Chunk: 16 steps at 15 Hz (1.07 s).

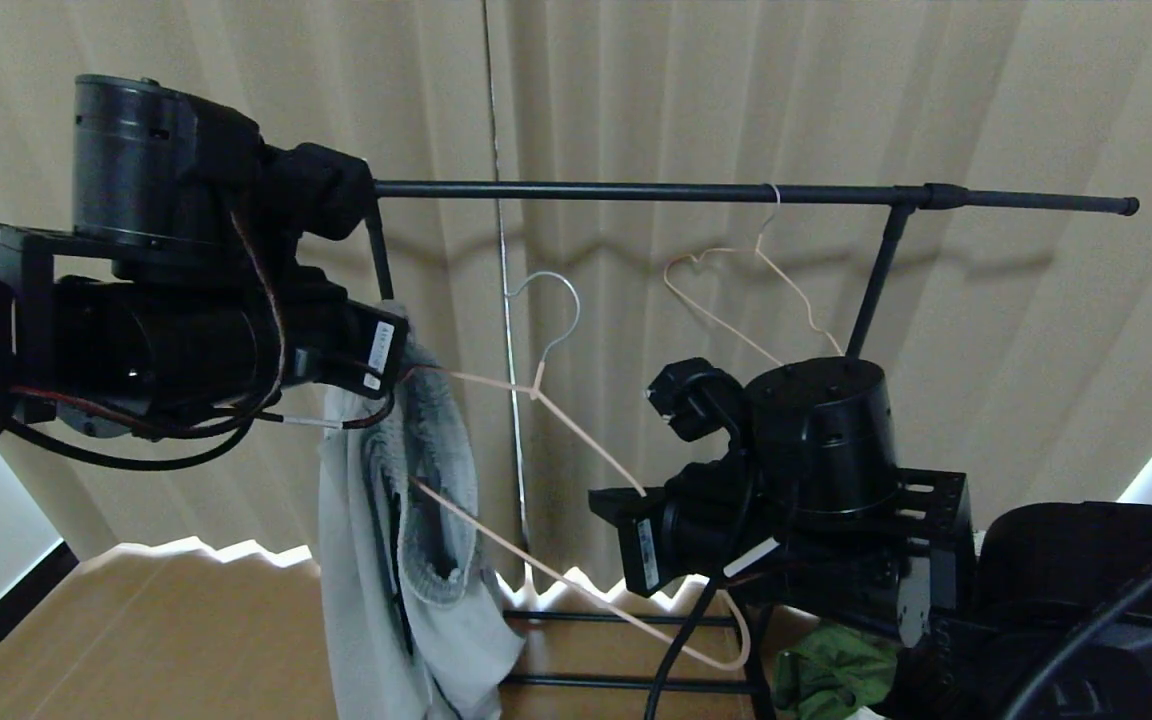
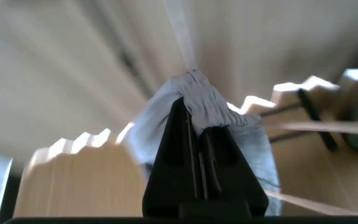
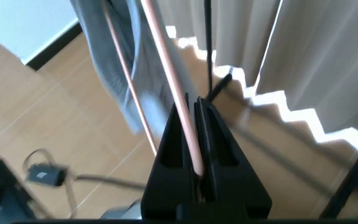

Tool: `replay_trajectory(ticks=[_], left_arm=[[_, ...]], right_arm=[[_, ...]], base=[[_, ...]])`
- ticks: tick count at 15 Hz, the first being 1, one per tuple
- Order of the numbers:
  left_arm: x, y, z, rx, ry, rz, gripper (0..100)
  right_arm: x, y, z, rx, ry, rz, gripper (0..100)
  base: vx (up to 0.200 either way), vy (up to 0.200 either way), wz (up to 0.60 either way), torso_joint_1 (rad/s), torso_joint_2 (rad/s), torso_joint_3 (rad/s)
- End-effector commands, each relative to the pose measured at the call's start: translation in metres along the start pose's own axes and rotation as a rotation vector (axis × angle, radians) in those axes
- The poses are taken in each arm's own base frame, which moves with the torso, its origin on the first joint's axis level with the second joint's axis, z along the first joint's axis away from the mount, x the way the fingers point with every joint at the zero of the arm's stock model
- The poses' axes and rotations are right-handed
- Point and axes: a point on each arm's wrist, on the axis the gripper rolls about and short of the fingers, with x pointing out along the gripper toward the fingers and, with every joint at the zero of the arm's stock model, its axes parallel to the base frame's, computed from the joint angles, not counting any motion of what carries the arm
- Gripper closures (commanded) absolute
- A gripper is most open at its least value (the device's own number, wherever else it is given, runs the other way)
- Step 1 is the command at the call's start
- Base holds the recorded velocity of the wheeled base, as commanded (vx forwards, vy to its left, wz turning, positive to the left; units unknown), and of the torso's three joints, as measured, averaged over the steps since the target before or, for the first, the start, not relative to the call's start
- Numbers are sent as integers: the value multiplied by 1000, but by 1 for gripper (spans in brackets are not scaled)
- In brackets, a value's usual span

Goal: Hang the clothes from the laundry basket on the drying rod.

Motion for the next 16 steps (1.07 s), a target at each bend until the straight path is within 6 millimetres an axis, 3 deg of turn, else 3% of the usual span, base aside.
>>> replay_trajectory(ticks=[1,8,16], left_arm=[[-7,-1,1,43,-28,-48,100],[-28,-50,12,110,-145,-295,100],[-34,-47,-1,126,-120,-295,100]], right_arm=[[0,-1,-3,-11,-5,1,100],[1,-2,3,-10,-25,1,100],[-5,-10,11,-19,-54,-22,100]], base=[[0,0,0,0,0,0],[0,0,0,0,0,0],[0,0,0,0,0,0]])
